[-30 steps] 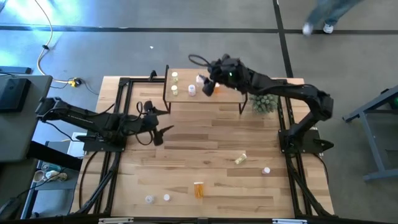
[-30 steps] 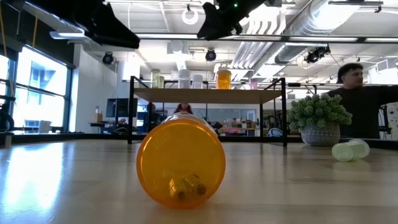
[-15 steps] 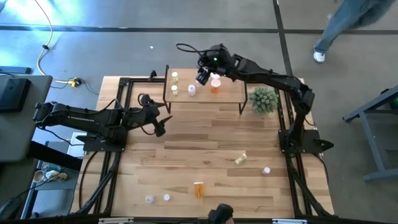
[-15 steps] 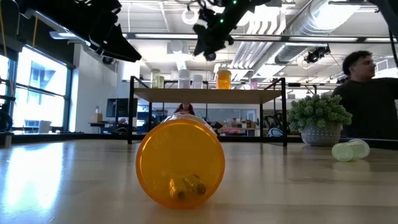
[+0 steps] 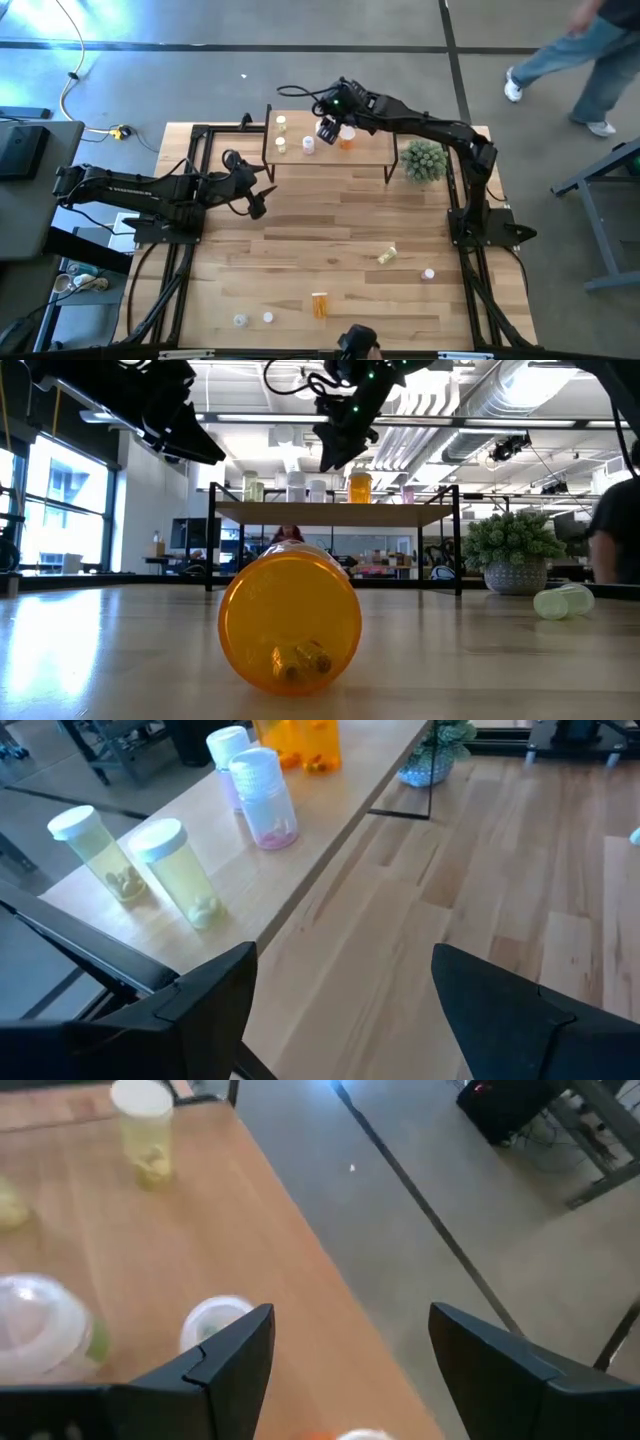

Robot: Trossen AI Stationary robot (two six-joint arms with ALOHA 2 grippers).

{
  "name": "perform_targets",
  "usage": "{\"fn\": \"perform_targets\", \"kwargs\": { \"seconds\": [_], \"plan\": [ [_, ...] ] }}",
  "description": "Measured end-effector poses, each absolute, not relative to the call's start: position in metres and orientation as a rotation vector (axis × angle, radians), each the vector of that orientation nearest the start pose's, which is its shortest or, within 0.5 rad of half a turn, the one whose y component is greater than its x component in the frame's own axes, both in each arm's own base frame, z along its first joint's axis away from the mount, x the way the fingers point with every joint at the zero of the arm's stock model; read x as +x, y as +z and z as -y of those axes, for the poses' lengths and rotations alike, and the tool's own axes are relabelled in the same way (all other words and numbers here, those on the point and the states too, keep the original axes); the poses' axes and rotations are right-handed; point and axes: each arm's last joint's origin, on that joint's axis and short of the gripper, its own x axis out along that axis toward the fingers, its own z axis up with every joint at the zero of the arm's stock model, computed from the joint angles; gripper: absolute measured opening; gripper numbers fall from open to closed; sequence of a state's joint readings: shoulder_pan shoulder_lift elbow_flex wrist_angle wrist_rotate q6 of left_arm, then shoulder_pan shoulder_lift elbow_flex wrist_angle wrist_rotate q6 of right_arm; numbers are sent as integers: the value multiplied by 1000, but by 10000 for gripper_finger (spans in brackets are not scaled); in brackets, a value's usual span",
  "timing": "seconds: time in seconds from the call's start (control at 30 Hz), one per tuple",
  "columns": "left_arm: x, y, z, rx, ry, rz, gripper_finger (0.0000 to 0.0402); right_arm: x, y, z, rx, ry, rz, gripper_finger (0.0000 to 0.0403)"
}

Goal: Pick and place medicine bottles onto shelf by color
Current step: Adjust the transparent pill bottle on the shelf

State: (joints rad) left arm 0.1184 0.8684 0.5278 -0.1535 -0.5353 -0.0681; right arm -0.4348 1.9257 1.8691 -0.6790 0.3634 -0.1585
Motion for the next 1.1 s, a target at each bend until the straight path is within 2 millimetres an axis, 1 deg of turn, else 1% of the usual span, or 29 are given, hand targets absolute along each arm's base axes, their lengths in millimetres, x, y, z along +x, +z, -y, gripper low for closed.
{"fn": "perform_targets", "kwargs": {
  "seconds": [0.13,0.47,0.63,0.87,1.1],
  "plan": [
    [179,236,-36,40,656,-470,291,386,324,192,-114,-697,-867,257],
    [179,236,-36,40,656,-470,291,384,322,192,-119,-712,-908,257],
    [179,236,-36,40,655,-470,291,382,318,191,-92,-710,-938,257],
    [179,236,-36,40,655,-470,291,386,312,192,-88,-687,-942,257],
    [179,235,-36,42,653,-479,291,394,299,196,-101,-667,-966,257]
  ]
}}
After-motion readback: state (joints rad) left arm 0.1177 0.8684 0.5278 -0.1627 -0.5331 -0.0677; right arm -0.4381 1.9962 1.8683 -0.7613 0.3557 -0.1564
